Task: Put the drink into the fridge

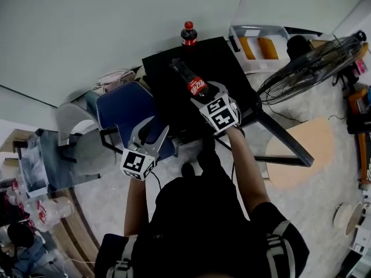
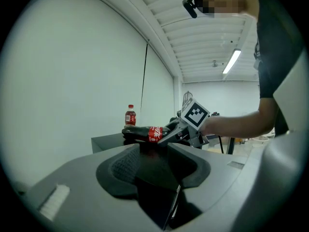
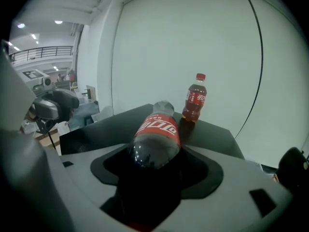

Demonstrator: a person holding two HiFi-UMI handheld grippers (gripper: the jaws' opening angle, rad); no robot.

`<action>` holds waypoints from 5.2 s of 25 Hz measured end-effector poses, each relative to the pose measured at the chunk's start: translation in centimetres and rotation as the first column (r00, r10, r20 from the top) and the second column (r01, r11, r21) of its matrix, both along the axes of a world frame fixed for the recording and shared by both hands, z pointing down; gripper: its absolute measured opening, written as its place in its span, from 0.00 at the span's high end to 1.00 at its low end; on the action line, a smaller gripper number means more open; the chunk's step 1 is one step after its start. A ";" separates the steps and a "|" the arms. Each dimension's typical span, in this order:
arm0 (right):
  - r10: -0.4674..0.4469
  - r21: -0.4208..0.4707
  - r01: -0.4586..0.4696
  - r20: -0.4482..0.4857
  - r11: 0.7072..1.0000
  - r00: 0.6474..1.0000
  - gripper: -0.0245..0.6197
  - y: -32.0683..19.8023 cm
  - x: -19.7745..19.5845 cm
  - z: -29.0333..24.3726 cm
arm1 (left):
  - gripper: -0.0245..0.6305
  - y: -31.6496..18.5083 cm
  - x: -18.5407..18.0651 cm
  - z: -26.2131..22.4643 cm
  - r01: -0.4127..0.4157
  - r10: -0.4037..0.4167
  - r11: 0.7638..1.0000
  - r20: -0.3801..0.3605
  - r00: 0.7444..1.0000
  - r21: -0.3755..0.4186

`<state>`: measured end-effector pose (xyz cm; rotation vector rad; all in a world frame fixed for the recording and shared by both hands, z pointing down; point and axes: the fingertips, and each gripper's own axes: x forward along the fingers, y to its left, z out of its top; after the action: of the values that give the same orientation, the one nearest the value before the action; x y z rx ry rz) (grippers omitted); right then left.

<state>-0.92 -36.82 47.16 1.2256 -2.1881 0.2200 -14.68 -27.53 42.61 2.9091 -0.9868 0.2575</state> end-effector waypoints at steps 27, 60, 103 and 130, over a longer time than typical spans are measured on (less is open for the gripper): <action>0.077 0.167 -0.069 -0.040 0.983 0.996 0.48 2.7 1.2 -3.1 | 0.69 1.5 -1.4 -0.8 0.005 -0.005 0.999 -0.002 1.000 0.032; 0.072 0.260 -0.066 -0.013 0.963 0.997 0.48 13.6 5.6 -4.9 | 0.70 13.4 1.7 -1.8 0.074 -0.075 0.996 0.012 0.997 0.041; -0.021 0.179 0.016 0.029 0.984 0.999 0.48 24.7 10.3 3.3 | 0.70 22.7 9.3 0.4 0.113 -0.113 0.994 0.103 0.988 0.002; 0.056 0.068 -0.058 0.039 0.996 0.998 0.48 24.4 6.7 14.2 | 0.70 16.4 8.1 7.0 -0.044 0.049 0.998 0.165 0.985 -0.035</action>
<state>5.82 -12.47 61.35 1.3332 -2.2107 0.1936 -6.60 -11.16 49.62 2.9239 -0.9265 0.5200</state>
